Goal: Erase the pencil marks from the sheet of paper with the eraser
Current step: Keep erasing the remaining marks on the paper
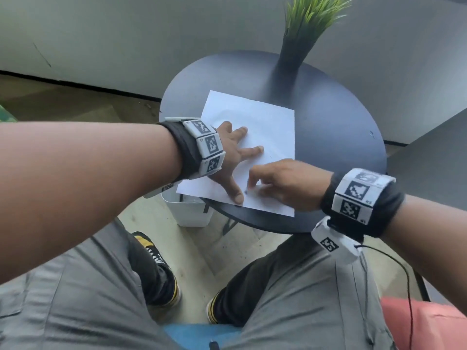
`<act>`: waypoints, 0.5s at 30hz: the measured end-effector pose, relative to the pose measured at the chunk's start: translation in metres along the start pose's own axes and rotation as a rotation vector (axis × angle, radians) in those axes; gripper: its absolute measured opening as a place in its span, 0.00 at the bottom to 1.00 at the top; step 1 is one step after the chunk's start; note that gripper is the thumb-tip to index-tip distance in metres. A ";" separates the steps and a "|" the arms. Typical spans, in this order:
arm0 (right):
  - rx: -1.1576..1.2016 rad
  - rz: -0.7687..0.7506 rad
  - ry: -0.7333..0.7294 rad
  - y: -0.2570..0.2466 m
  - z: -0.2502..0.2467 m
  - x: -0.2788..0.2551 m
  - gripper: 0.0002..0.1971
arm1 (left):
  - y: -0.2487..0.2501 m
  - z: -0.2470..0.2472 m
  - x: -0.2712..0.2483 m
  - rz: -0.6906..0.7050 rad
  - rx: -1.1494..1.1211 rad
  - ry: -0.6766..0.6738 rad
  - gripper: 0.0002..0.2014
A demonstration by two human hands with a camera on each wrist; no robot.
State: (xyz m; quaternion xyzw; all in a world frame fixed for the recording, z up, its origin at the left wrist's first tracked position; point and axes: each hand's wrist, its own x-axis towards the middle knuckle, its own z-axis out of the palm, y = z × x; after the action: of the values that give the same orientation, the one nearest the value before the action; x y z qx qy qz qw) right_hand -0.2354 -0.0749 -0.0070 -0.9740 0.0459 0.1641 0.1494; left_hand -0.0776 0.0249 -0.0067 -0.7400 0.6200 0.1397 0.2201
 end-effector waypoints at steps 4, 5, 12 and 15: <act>0.013 0.194 0.189 0.024 -0.009 0.004 0.10 | 0.002 -0.003 -0.001 -0.003 0.019 -0.010 0.64; 0.006 0.114 0.145 0.016 -0.004 0.004 0.09 | 0.002 -0.003 -0.001 -0.005 0.024 -0.010 0.64; 0.001 0.135 0.218 0.021 -0.006 0.004 0.09 | 0.003 -0.004 0.000 -0.006 0.033 -0.011 0.65; -0.009 -0.096 0.050 -0.001 0.009 -0.002 0.07 | 0.005 -0.003 -0.001 -0.017 0.046 -0.022 0.65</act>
State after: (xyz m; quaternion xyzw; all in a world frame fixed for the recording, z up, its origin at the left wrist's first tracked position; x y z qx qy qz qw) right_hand -0.2404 -0.0714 -0.0140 -0.9795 0.0024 0.1325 0.1517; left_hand -0.0825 0.0236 -0.0043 -0.7384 0.6144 0.1318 0.2449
